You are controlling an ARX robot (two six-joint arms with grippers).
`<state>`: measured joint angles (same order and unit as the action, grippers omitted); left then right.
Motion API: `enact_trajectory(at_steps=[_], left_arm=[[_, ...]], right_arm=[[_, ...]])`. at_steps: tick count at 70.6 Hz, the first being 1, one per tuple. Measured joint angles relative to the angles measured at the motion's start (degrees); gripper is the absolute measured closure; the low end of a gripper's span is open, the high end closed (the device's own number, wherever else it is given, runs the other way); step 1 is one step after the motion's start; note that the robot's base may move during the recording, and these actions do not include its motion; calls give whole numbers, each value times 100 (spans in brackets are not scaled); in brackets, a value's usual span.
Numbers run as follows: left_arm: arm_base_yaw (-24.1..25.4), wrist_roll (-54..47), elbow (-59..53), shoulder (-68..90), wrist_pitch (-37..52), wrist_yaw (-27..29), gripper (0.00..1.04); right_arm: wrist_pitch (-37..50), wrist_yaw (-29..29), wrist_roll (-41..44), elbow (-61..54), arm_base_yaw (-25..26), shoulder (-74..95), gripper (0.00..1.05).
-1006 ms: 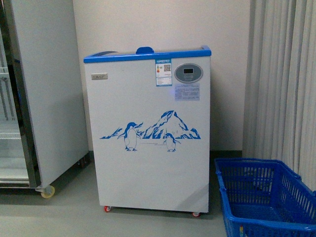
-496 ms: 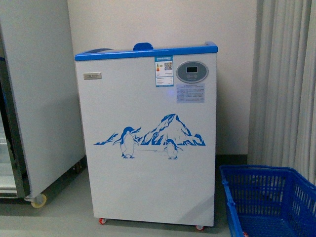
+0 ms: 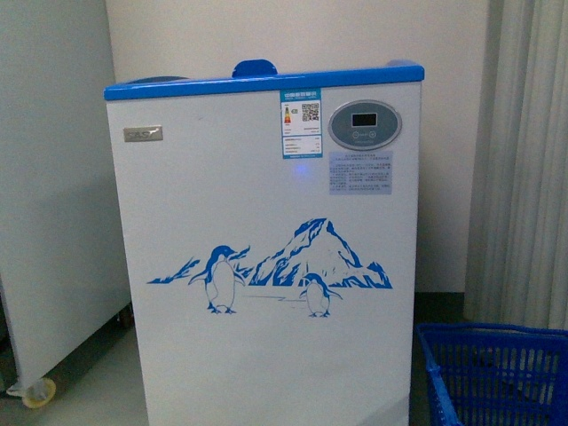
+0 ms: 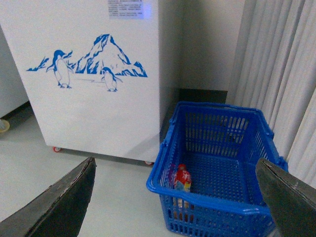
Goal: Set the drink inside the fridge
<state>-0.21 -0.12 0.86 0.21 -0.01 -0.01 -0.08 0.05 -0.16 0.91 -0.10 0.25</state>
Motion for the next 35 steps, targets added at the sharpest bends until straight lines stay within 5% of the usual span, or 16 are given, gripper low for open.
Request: enact_trajectory(at_steps=[35], left_arm=[[0,0,0,0,0,0,8]], right_arm=[[0,-2,0,0,0,0,8]])
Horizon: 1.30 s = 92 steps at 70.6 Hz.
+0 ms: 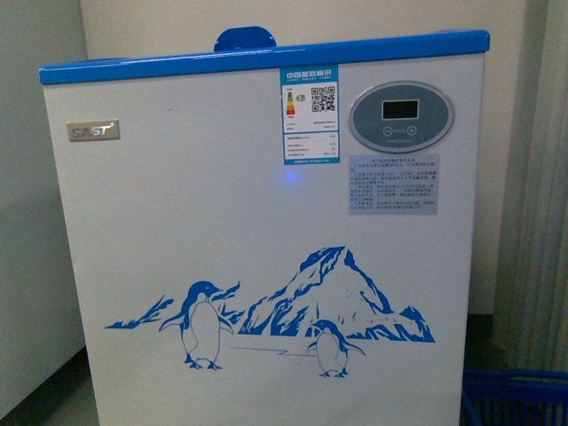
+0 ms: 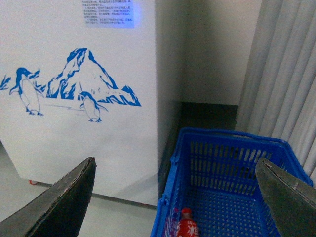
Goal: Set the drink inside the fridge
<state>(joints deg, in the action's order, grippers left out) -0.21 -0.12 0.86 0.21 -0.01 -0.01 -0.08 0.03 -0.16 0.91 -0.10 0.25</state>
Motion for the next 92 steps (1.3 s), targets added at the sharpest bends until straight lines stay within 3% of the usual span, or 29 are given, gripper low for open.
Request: enact_trajectory(at_steps=[9,13,18,25,30,43,61,92], left_arm=[[0,0,0,0,0,0,8],[0,0,0,0,0,0,8],[0,0,0,0,0,2,8],[0,0,0,0,0,0,8],[0,0,0,0,0,0,8],[0,0,0,0,0,-4,8],[0,0,0,0,0,0,8],[0,0,0,0,0,0,8]], right_arm=[[-44,-63,-39,13,-11,39,8],[-1231,-562,-446,459,42,671,8],[-1954,-494,-656,898,643,2015,8],[-1147,-120,-588,1025,1394,3783,8],[-55,66,-348,1276,1849,5416,8],[1685,133,173,2157,2135,8795,8],[2621,225,227,3296,2122,11768,8],[3139,1375,-599,4964,2138,14985,8]])
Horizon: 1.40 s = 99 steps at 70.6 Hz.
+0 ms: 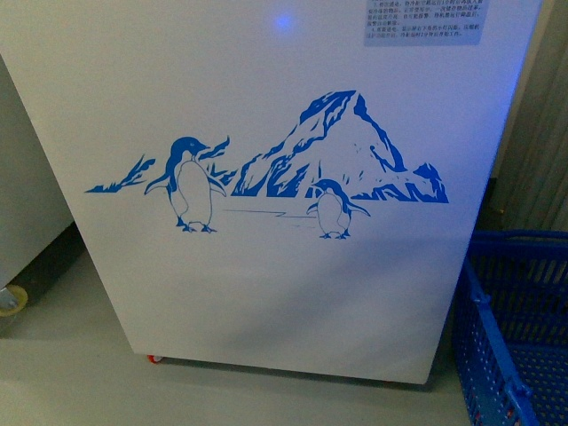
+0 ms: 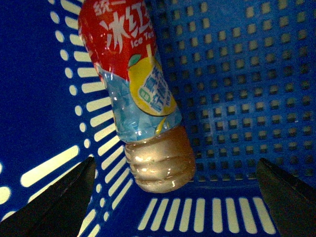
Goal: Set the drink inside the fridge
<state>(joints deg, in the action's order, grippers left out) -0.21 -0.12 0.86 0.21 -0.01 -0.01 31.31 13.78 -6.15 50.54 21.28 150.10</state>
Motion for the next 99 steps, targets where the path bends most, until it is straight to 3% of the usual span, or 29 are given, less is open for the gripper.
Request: enact_trajectory(at_steps=[14,40,64,82,99], left_arm=[[0,0,0,0,0,0,8],[0,0,0,0,0,0,8],[0,0,0,0,0,0,8],[0,0,0,0,0,0,8],[0,0,0,0,0,0,8]], right_arm=[[-7,291,-46,481,-4,682,8],[-149,221,-46,1185,-199,1530,8],[-138,-719,42,1659,-461,1945,8],[-55,-1008,103,1515,-448,1851,40],[-48,-1263,76,881,-365,1099,57]])
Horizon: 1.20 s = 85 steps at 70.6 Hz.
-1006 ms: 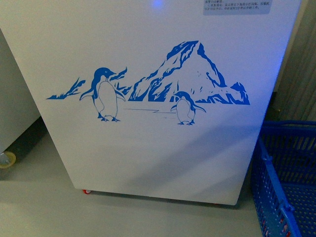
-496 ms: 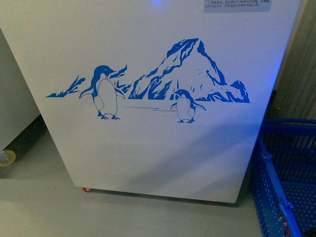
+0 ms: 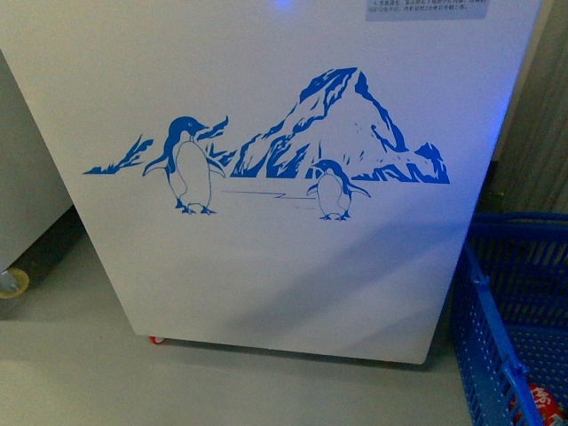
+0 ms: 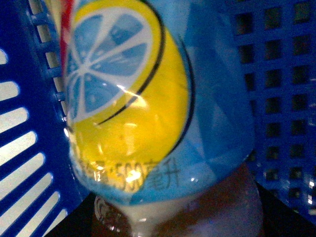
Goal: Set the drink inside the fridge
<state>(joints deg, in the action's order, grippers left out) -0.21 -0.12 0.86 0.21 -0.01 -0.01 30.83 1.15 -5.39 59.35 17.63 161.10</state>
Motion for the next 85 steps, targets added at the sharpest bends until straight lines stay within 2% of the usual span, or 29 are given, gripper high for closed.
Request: enact_trajectory(at_steps=[13,22,31,38,46,58,73,85], left_arm=[[0,0,0,0,0,0,8],[0,0,0,0,0,0,8],[0,0,0,0,0,0,8],[0,0,0,0,0,0,8],[0,0,0,0,0,0,8],[0,0,0,0,0,0,8],[0,0,0,0,0,0,8],[0,0,0,0,0,0,8]], right_arm=[[140,-511,68,-907,63,-1255,60],[203,-448,188,-1904,42,-2798,60],[-302,-186,271,-2671,-13,-4551,60],[-1274,39,273,-3073,-33,-6826,60],[-2625,219,35,-2931,-31,-9809,60],[-3742,214,-297,-2656,-96,-12052,61],[-4531,-90,-560,-2645,-529,-13637,61],[-4463,-310,-728,-2656,-1130,-13897,61]])
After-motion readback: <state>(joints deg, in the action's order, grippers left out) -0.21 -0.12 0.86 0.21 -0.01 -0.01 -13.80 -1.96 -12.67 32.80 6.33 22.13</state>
